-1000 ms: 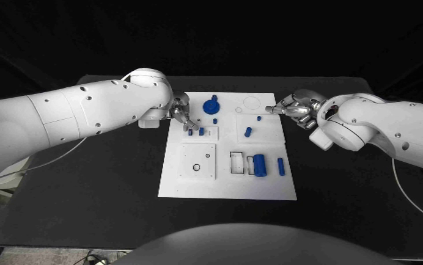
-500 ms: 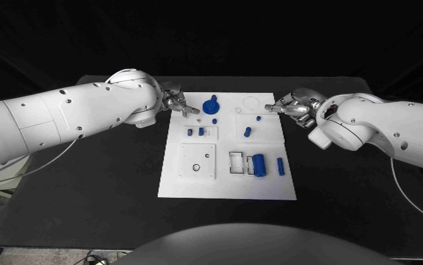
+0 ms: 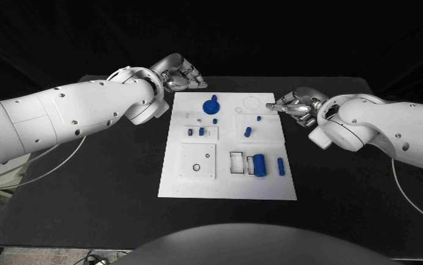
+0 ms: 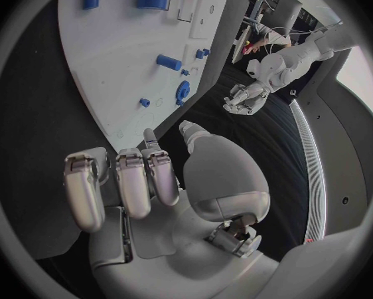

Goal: Assemble the parts on the task board

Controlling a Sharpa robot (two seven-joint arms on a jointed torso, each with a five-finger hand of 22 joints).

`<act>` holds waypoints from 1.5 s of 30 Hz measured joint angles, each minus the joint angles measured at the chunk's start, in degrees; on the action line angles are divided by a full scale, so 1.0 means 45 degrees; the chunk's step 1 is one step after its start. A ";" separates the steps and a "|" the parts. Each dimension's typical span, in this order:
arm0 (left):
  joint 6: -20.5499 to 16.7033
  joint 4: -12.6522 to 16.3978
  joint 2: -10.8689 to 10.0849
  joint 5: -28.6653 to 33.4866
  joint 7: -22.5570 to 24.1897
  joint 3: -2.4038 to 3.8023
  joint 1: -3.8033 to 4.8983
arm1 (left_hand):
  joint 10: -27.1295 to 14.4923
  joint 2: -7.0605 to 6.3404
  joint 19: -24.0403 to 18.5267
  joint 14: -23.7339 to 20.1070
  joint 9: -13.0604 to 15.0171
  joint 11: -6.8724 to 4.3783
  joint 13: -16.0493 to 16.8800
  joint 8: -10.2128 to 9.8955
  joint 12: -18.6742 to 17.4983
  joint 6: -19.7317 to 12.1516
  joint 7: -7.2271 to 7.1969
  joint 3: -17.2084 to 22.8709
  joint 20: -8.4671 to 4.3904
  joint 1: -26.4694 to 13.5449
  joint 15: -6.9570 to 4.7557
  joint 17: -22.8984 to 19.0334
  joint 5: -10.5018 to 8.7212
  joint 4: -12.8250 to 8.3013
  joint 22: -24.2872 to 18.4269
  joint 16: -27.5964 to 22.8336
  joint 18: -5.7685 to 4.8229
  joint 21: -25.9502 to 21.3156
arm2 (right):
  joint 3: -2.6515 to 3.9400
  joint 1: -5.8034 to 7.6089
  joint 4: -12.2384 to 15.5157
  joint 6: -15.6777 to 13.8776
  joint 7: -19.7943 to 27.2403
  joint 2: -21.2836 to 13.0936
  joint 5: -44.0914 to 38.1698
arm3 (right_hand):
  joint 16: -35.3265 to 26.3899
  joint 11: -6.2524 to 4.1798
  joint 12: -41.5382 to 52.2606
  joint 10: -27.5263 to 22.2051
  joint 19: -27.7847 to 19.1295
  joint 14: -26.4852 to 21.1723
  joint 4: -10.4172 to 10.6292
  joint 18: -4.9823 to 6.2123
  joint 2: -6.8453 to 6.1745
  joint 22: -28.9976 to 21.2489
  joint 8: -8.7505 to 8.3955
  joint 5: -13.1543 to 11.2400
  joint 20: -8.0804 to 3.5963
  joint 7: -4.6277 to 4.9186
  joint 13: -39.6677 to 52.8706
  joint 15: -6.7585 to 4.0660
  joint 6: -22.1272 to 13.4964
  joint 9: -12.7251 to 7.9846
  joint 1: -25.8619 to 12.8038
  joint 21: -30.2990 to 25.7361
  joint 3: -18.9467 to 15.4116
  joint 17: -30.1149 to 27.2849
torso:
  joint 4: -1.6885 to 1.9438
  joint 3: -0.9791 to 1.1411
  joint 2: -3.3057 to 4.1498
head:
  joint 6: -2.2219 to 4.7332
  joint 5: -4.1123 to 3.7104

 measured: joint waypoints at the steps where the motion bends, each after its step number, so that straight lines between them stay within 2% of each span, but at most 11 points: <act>1: -0.0098 -0.0052 0.0049 0.0091 0.0219 0.0000 -0.0007 | 0.0060 -0.0034 -0.0006 -0.0012 -0.0274 0.0077 -0.0583 -0.0128 -0.0515 0.0058 0.0058 -0.0021 0.0097 0.0236 0.0087 0.0000 -0.0236 0.0022 0.0000 0.0000 -0.0001 0.0000 | 0.0000 0.0000 0.0001 -0.0001 0.0003 -0.0002 0.0001 | 0.0000 0.0000 0.0000 0.0000 0.0000 0.0000 0.0000 0.0000 0.0000 0.0000 0.0000 0.0000 0.0000 0.0000 0.0000 0.0000 0.0000 0.0000 0.0000 0.0000 0.0000 0.0000 | 0.0000 0.0000 0.0000 | 0.0000 0.0005; 3: -0.0257 -0.0174 0.0161 0.0202 0.0675 0.0000 -0.0058 | -0.0013 -0.0045 -0.0008 0.0001 -0.0755 0.0231 -0.1497 -0.0193 -0.1306 0.0076 0.0076 -0.0034 0.0137 0.0624 0.0096 0.0000 -0.0780 0.0034 0.0000 0.0000 -0.0001 0.0000 | 0.0000 -0.0001 0.0009 -0.0001 0.0010 -0.0011 0.0002 | 0.0000 0.0000 0.0000 0.0000 0.0000 0.0000 0.0000 -0.0001 0.0000 0.0000 0.0000 0.0000 0.0000 0.0000 0.0000 0.0000 0.0000 0.0000 0.0000 0.0000 0.0000 0.0000 | -0.0001 0.0000 0.0005 | 0.0000 0.0006; 7: -0.0413 -0.0427 0.0373 0.0066 0.1287 -0.0007 -0.0221 | -0.0280 -0.0211 -0.0018 -0.0017 -0.1708 0.0679 -0.2850 -0.0193 -0.2346 -0.0385 -0.0382 0.0158 0.0404 0.0917 0.0433 0.0000 -0.1732 -0.0004 0.0000 0.0000 0.0000 0.0000 | 0.0000 -0.0005 0.0022 0.0001 0.0020 -0.0023 0.0008 | 0.0000 0.0000 0.0000 0.0000 0.0000 0.0000 0.0000 0.0000 0.0068 -0.0001 0.0051 0.0054 0.0000 0.0000 -0.0001 0.0000 0.0000 -0.0001 0.0068 0.0000 0.0000 0.0000 | -0.0001 -0.0001 0.0016 | 0.0000 -0.0024; 10: -0.0438 -0.0628 0.0588 -0.0485 0.1594 -0.0009 -0.0327 | -0.0374 -0.0374 0.0012 -0.0022 -0.2158 0.0773 -0.3392 -0.0193 -0.2656 -0.0576 -0.0598 0.0532 0.0478 0.1081 0.0438 -0.0001 -0.2052 0.0009 0.0000 0.0000 -0.0001 0.0000 | 0.0000 -0.0005 0.0033 0.0004 0.0027 -0.0027 0.0013 | 0.0000 0.0000 0.0000 0.0000 0.0000 0.0000 0.0000 0.0000 0.0068 -0.0001 0.0051 0.0054 0.0000 0.0000 -0.0001 0.0000 0.0000 -0.0001 0.0068 0.0000 0.0000 -0.0001 | 0.0000 -0.0006 0.0023 | 0.0000 -0.0026; 21: -0.0109 -0.0990 0.1125 -0.3870 0.2011 -0.0009 -0.0583 | -0.0421 -0.0629 -0.0033 0.0024 -0.2828 0.0820 -0.4230 -0.0192 -0.2834 -0.0401 -0.0902 0.1304 0.0522 0.1335 0.0484 -0.0001 -0.2144 -0.0005 0.0000 0.0000 -0.0001 0.0000 | 0.0000 -0.0005 0.0067 0.0000 0.0059 -0.0029 0.0025 | 0.0000 0.0000 0.0000 0.0000 0.0000 0.0000 0.0000 0.0000 0.0068 -0.0002 0.0050 0.0054 0.0000 0.0000 -0.0003 0.0000 0.0000 -0.0003 0.0068 0.0000 0.0000 -0.0001 | 0.0007 -0.0006 0.0026 | 0.0000 -0.0024; 29: 0.0556 -0.1118 0.1380 -0.6652 0.2033 -0.0009 -0.0714 | -0.0304 -0.0493 -0.0032 0.0024 -0.3058 0.0704 -0.4590 -0.0192 -0.2834 -0.0202 -0.1101 0.1697 0.0522 0.1698 0.0483 0.0009 -0.2144 -0.0004 0.0000 0.0000 0.0000 0.0000 | 0.0000 -0.0008 0.0046 -0.0001 0.0079 -0.0004 0.0032 | 0.0000 0.0000 0.0000 0.0000 0.0000 0.0000 0.0000 0.0000 0.0068 -0.0002 0.0050 0.0054 0.0000 0.0000 -0.0004 0.0000 0.0000 -0.0004 0.0068 0.0000 0.0000 0.0010 | 0.0005 -0.0006 0.0013 | 0.0000 -0.0017; 31: 0.0760 -0.1172 0.1445 -0.7279 0.2033 -0.0009 -0.0728 | -0.0234 -0.0385 -0.0033 0.0009 -0.3113 0.0633 -0.4671 -0.0192 -0.2834 -0.0192 -0.1101 0.1841 0.0522 0.1807 0.0469 0.0009 -0.2144 -0.0001 0.0000 0.0000 0.0000 0.0000 | 0.0000 -0.0010 0.0042 -0.0001 0.0082 0.0004 0.0034 | 0.0000 0.0000 0.0000 0.0000 0.0000 0.0000 0.0000 0.0000 0.0068 -0.0002 0.0050 0.0054 0.0000 0.0000 -0.0003 0.0000 0.0000 -0.0004 0.0068 0.0000 0.0000 0.0009 | 0.0005 -0.0006 0.0010 | 0.0000 -0.0024; 33: 0.0906 -0.1213 0.1490 -0.7760 0.2033 -0.0009 -0.0743 | -0.0187 -0.0253 -0.0033 -0.0014 -0.3168 0.0586 -0.4768 -0.0192 -0.2834 -0.0121 -0.1082 0.1974 0.0522 0.1938 0.0378 0.0008 -0.2144 0.0006 0.0000 0.0000 0.0000 0.0000 | 0.0000 -0.0011 0.0042 0.0000 0.0083 0.0010 0.0036 | 0.0000 0.0000 0.0000 0.0000 0.0000 0.0000 0.0000 0.0001 0.0068 -0.0002 0.0050 0.0054 0.0000 0.0000 -0.0004 0.0000 0.0000 -0.0005 0.0068 0.0000 0.0000 0.0009 | 0.0006 -0.0006 0.0009 | 0.0000 -0.0027; 34: 0.0970 -0.1226 0.1507 -0.7976 0.2033 -0.0009 -0.0749 | -0.0145 -0.0238 -0.0026 -0.0003 -0.3206 0.0544 -0.4836 -0.0192 -0.2834 -0.0102 -0.1100 0.2011 0.0515 0.1954 0.0271 0.0009 -0.2144 0.0043 0.0000 0.0000 0.0000 0.0000 | 0.0000 -0.0013 0.0042 0.0000 0.0084 0.0012 0.0037 | 0.0000 0.0000 0.0000 0.0000 0.0000 0.0000 0.0000 0.0000 0.0068 -0.0002 0.0050 0.0054 0.0000 0.0000 -0.0004 0.0000 0.0000 -0.0005 0.0068 0.0000 0.0000 0.0009 | 0.0006 -0.0006 0.0007 | 0.0000 -0.0027; 37: 0.1172 -0.1265 0.1554 -0.8567 0.2046 -0.0009 -0.0761 | -0.0147 -0.0224 0.0015 -0.0024 -0.3284 0.0449 -0.4971 -0.0192 -0.2834 -0.0102 -0.1100 0.2062 0.0474 0.1967 0.0165 0.0008 -0.2144 0.0015 0.0000 0.0000 0.0000 0.0000 | 0.0000 -0.0013 0.0040 0.0001 0.0086 0.0018 0.0040 | 0.0000 0.0000 0.0000 0.0000 0.0000 0.0000 0.0000 0.0000 0.0068 -0.0002 0.0050 0.0054 0.0000 0.0000 -0.0004 0.0000 0.0000 -0.0005 0.0068 0.0000 0.0000 0.0009 | 0.0005 -0.0007 0.0007 | 0.0000 -0.0029; 45: 0.1689 -0.1357 0.1651 -0.9354 0.2137 -0.0008 -0.0820 | -0.0051 -0.0224 -0.0033 0.0002 -0.3382 0.0353 -0.5160 -0.0192 -0.2834 -0.0011 -0.1100 0.2132 0.0427 0.1967 0.0047 0.0007 -0.2144 0.0016 0.0000 0.0000 0.0001 0.0000 | 0.0000 -0.0014 0.0043 0.0001 0.0088 0.0016 0.0045 | 0.0000 0.0000 0.0000 0.0000 0.0000 0.0000 0.0000 0.0000 0.0068 0.0008 0.0050 0.0054 0.0000 0.0000 -0.0005 0.0000 0.0000 -0.0006 0.0068 0.0000 0.0000 0.0007 | 0.0002 -0.0006 0.0007 | 0.0000 -0.0060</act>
